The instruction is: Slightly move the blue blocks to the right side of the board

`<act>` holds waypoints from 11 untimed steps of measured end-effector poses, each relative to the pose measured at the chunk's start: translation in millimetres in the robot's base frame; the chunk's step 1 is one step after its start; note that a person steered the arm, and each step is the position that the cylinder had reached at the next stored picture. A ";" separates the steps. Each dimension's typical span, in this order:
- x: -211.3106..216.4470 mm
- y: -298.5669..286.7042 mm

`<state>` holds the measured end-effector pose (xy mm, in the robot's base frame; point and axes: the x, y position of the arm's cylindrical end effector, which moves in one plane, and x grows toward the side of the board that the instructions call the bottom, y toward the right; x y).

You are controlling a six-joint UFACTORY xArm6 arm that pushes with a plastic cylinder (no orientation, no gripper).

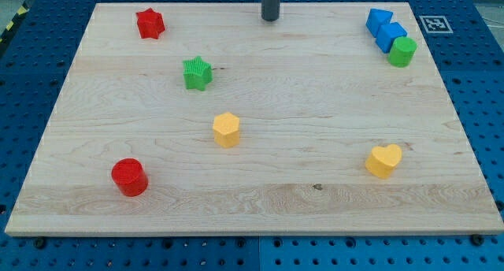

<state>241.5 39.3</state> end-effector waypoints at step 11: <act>24.4 169.3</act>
<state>265.9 208.6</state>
